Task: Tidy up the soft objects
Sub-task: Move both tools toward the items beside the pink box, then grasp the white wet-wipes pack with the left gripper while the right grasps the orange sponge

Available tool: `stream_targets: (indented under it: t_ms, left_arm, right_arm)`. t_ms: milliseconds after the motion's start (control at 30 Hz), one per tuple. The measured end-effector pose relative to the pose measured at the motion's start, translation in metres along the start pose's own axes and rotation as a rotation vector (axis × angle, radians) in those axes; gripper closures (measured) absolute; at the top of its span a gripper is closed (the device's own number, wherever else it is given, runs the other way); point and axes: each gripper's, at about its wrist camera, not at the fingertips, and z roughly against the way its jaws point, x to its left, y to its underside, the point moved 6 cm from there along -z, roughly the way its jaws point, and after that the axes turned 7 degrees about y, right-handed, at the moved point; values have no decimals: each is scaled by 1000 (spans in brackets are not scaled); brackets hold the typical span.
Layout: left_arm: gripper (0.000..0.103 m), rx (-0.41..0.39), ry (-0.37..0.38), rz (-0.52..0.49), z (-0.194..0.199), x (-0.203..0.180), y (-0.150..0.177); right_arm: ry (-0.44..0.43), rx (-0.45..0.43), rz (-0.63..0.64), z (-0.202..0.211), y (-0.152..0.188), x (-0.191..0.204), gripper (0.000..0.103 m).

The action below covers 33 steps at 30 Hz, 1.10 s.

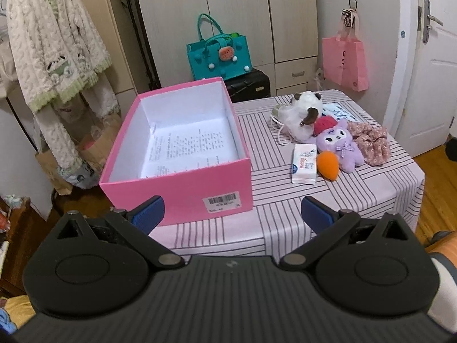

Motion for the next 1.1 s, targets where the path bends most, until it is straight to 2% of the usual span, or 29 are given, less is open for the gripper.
stream_targets:
  t_ms: [100, 300, 433, 500, 600, 767, 900, 967, 1100]
  left_arm:
    - [0, -5, -14, -15, 3, 1, -2]
    - [0, -8, 9, -17, 4, 1, -3]
    - [0, -15, 29, -41, -5, -5, -1]
    - [0, -26, 41, -50, -11, -8, 0]
    - [0, -49, 88, -49, -20, -14, -3]
    - [0, -95, 176, -56, -33, -27, -13]
    - [0, -121, 153, -125, -46, -42, -23]
    - [2, -130, 136, -163, -54, -49, -29]
    - [6, -95, 165, -182, -75, -58, -38]
  right_arm:
    - [-5, 1, 4, 0, 0, 0, 2]
    - [-16, -12, 24, -3, 2, 0, 2]
    - [-17, -115, 39, -8, 5, -2, 2]
    - [-30, -130, 72, -14, 9, -3, 2]
    - [-35, -115, 82, -26, 14, -11, 2]
    - [-101, -44, 52, -48, 25, -23, 3]
    - [-123, 4, 91, -71, 39, -21, 7]
    - [-125, 26, 124, -82, 48, -19, 14]
    - [-146, 62, 131, -107, 63, -16, 21]
